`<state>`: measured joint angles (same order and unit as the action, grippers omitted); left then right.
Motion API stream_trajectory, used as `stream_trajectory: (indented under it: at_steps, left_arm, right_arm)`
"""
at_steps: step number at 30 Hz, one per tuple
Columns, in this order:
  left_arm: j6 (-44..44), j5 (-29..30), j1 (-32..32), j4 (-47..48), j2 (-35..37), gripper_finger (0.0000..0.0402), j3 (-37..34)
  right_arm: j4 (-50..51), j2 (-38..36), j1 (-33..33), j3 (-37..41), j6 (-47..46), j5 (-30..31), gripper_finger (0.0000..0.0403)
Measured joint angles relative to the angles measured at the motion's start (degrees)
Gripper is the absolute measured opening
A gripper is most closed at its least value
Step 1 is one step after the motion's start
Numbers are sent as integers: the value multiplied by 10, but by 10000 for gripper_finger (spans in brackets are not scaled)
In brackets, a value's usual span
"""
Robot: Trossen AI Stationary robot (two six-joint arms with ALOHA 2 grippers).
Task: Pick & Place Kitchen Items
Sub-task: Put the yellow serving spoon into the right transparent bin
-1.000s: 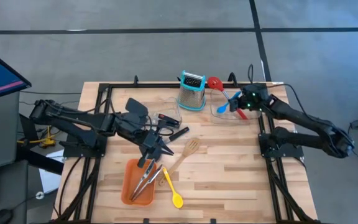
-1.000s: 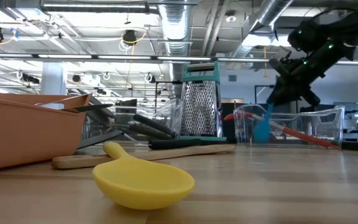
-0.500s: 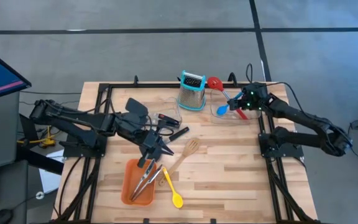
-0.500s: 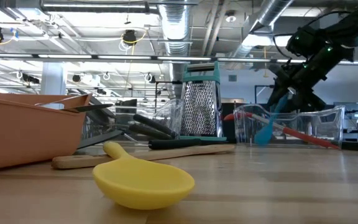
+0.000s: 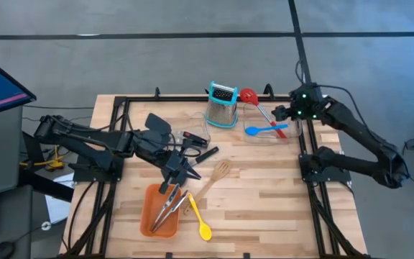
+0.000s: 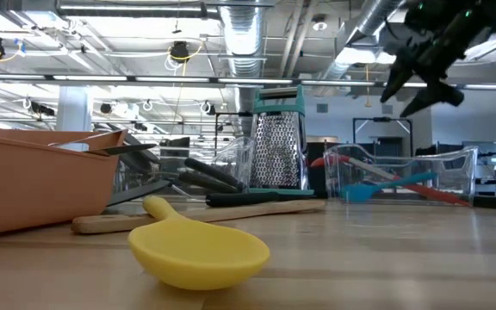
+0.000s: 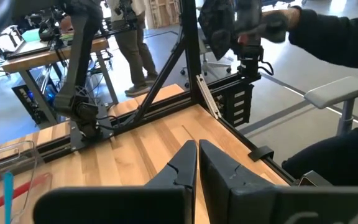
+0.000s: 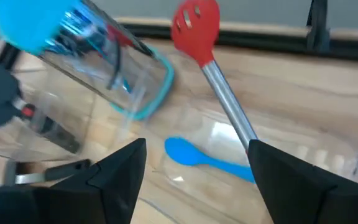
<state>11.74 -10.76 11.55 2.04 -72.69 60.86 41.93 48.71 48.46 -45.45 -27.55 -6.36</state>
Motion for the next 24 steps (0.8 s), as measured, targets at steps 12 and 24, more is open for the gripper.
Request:
stream_trajectory:
  at_steps: [12, 24]
  left_arm:
    - [-2, 0, 0, 1, 0, 3, 0]
    - [-2, 0, 0, 1, 0, 3, 0]
  right_arm:
    - [12, -114, -95, -38, 56, 4, 251]
    - [-46, -229, -260, 14, 11, 2, 51]
